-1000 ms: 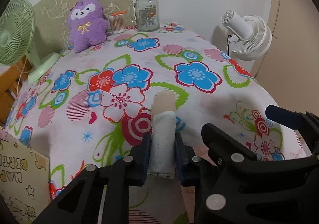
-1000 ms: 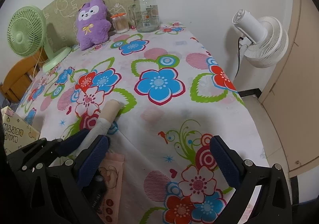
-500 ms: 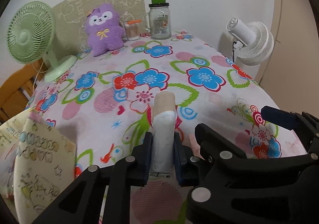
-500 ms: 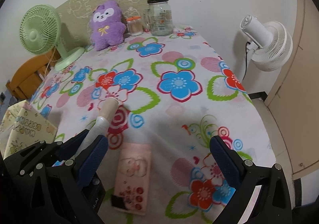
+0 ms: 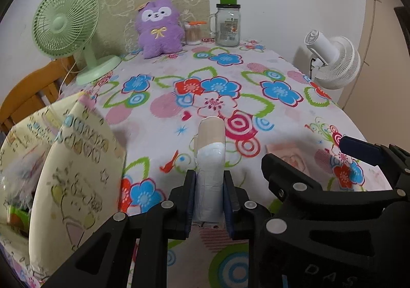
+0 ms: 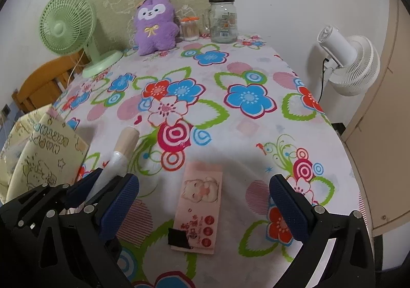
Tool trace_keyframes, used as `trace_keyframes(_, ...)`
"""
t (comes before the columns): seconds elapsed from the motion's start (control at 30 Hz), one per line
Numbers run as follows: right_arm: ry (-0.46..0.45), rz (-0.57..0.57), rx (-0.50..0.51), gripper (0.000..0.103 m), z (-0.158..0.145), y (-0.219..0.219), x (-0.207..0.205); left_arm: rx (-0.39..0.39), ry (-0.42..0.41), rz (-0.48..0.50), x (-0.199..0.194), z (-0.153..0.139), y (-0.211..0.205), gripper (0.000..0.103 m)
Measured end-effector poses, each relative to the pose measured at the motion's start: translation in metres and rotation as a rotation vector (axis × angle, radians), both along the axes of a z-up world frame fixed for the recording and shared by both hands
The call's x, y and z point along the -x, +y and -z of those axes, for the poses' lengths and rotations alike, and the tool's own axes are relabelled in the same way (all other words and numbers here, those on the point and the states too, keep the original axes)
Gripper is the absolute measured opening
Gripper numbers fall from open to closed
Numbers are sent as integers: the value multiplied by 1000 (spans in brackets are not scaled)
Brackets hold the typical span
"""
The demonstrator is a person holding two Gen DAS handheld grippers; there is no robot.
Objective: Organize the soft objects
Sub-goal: 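Lift the white roll with the left tool while the right tool moves to the pink wipes pack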
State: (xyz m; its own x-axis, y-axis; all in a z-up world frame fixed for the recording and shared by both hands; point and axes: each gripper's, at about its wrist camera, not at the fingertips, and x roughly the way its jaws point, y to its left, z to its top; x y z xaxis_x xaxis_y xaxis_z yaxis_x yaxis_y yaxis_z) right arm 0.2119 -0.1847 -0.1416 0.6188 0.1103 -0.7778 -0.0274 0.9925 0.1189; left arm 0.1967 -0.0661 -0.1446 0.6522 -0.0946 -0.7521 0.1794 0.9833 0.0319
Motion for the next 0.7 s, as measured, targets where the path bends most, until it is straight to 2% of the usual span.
trace_keyframes(0.4, 29, -5, 47, 103, 14, 14, 8, 39, 40, -22, 10, 14, 8, 19)
trace_keyframes(0.7, 32, 1, 49, 100, 20, 13, 6, 28, 49, -25, 6, 19, 8, 19)
